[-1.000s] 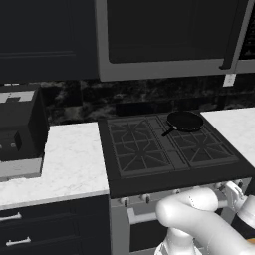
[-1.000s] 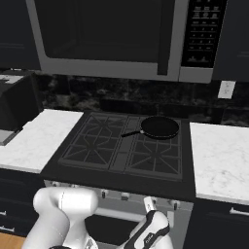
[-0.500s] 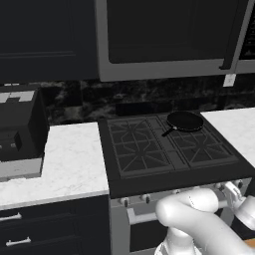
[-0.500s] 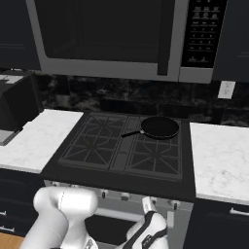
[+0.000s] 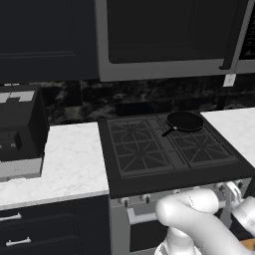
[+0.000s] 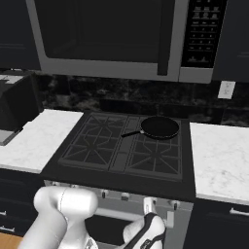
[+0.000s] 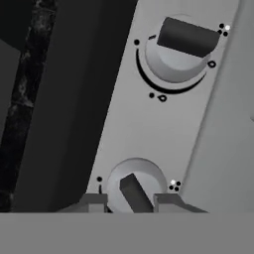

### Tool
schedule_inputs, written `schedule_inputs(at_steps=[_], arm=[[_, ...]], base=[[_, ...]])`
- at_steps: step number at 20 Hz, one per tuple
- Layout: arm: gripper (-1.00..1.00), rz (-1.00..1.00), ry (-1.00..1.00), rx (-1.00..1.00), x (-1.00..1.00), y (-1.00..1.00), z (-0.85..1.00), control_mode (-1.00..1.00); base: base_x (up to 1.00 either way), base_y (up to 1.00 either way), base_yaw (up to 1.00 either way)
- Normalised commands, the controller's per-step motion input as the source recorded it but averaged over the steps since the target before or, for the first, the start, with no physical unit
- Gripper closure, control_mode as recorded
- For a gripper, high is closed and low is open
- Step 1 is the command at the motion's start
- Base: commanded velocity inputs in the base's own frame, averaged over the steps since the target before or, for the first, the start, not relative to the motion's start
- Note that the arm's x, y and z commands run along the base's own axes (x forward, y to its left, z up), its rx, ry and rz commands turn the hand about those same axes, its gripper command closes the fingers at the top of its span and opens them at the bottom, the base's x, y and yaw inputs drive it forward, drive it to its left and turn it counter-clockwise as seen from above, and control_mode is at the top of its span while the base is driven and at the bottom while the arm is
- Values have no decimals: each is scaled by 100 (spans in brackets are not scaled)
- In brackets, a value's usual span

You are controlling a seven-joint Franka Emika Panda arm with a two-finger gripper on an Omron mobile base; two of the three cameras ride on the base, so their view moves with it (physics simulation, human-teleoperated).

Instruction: Turn off the rear right burner of the stove.

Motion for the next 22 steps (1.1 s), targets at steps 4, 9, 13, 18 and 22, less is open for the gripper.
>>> schedule_inputs(at_steps=[4, 9, 13, 18, 22], arm=[[100, -16, 0, 56, 24, -11, 0, -100], [100, -12, 0, 60, 32, -14, 0, -100], [100, -6, 0, 57, 63, -10, 10, -100], [100, -3, 0, 59, 68, -10, 6, -100], [100, -2, 0, 57, 66, -17, 0, -100]], base=[[0, 0, 0], [0, 0, 0], [0, 0, 0], [0, 0, 0], [0, 0, 0]])
